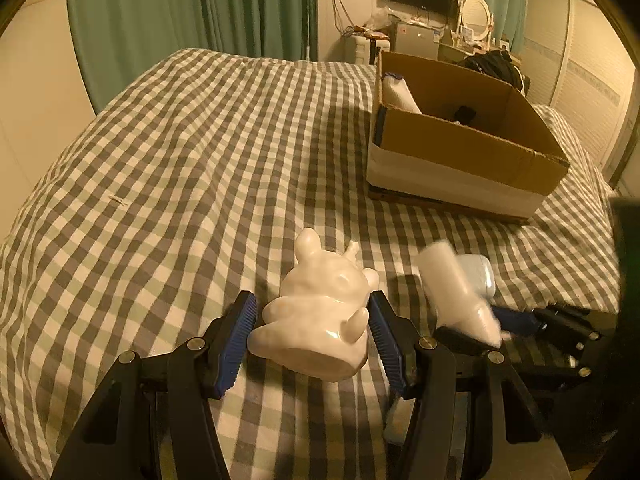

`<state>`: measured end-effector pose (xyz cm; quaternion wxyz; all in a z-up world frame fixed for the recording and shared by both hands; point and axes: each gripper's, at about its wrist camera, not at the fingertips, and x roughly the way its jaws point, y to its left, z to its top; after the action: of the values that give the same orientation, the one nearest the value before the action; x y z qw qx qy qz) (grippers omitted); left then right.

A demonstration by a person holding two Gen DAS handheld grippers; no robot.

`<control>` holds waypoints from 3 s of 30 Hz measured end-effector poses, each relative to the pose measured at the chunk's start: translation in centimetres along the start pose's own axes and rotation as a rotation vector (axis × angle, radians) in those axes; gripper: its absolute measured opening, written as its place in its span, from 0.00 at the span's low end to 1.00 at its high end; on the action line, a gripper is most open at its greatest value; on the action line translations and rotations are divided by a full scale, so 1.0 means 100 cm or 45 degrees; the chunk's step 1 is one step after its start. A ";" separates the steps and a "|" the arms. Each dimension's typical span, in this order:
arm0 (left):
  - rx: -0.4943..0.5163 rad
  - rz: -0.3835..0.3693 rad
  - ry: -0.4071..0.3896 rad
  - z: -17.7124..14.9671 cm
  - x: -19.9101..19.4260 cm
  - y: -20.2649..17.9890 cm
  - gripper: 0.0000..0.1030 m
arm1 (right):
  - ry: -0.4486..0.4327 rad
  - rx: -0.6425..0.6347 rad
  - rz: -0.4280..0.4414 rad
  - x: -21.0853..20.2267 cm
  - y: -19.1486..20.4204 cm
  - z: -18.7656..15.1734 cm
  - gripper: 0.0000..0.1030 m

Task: Organize objects
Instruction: 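Carry the figurine and white bottle over the box with both tools, then open the right tool to drop the white bottle while the left tool drops the figurine into the box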

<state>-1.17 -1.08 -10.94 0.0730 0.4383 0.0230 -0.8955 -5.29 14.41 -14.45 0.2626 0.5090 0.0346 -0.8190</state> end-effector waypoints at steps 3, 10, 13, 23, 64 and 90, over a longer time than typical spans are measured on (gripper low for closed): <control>0.011 0.004 0.016 -0.001 -0.002 -0.005 0.57 | -0.075 -0.011 -0.027 -0.016 0.000 0.000 0.43; -0.014 -0.027 0.008 0.007 -0.021 -0.011 0.57 | -0.193 -0.053 -0.108 -0.055 0.001 0.000 0.43; 0.004 -0.040 -0.017 0.013 -0.036 -0.017 0.57 | -0.252 -0.066 -0.160 -0.080 0.001 -0.003 0.43; 0.055 -0.098 -0.166 0.056 -0.082 -0.037 0.57 | -0.452 -0.082 -0.234 -0.159 0.000 0.008 0.43; 0.205 -0.315 -0.115 0.211 0.094 -0.095 0.57 | -0.535 0.072 -0.351 -0.082 -0.123 0.202 0.43; 0.279 -0.250 -0.211 0.183 0.062 -0.095 0.93 | -0.591 0.145 -0.363 -0.089 -0.130 0.169 0.62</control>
<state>-20.63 5.71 -4.77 -0.0614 0.3640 -0.0382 -0.9286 -22.03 23.58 -1.54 0.1167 0.3115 -0.0013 -0.9430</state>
